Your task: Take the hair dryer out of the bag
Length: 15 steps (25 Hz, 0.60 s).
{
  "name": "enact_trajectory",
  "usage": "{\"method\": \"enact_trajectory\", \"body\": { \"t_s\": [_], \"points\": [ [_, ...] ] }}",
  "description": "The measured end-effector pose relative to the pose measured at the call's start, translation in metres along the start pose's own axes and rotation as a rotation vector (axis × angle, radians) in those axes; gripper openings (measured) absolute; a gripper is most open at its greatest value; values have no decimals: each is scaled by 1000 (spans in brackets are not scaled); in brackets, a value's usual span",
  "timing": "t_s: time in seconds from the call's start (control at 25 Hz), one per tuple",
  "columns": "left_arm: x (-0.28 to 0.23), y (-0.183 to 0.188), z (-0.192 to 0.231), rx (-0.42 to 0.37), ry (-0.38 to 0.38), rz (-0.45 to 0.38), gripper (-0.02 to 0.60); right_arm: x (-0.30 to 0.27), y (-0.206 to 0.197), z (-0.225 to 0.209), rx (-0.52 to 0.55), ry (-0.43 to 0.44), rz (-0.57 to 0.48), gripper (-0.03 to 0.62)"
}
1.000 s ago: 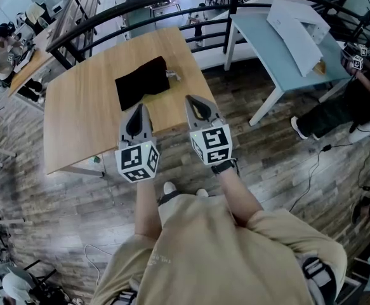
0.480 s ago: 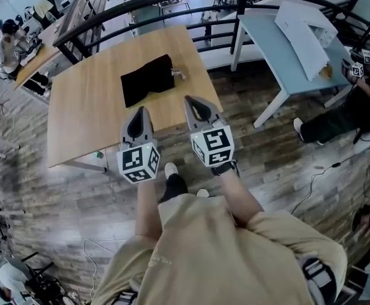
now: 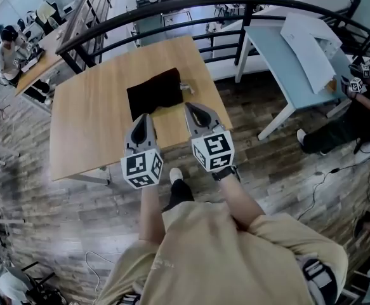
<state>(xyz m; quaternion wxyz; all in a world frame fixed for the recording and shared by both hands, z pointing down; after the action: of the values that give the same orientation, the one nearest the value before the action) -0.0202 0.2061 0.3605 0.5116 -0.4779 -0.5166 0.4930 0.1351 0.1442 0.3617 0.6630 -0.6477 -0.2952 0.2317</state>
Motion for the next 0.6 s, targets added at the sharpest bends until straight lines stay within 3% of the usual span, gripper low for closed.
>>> {"method": "enact_trajectory", "body": {
  "t_s": [0.6],
  "points": [
    [-147,5,133,28,-40,-15,11,-181,-5,-13,23,-32,27,14]
  ]
}}
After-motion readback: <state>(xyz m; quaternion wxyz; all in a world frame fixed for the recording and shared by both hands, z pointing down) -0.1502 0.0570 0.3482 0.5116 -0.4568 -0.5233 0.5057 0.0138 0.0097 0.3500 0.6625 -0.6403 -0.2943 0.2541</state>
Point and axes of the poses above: the fingertips, and each gripper's own axes: x backward along the fingers, z to its left, y out of its top, the point moved 6 cm from there along x, backward along the fingers, and after that the axes turned 4 degrees about -z, right-handed, at the moved point
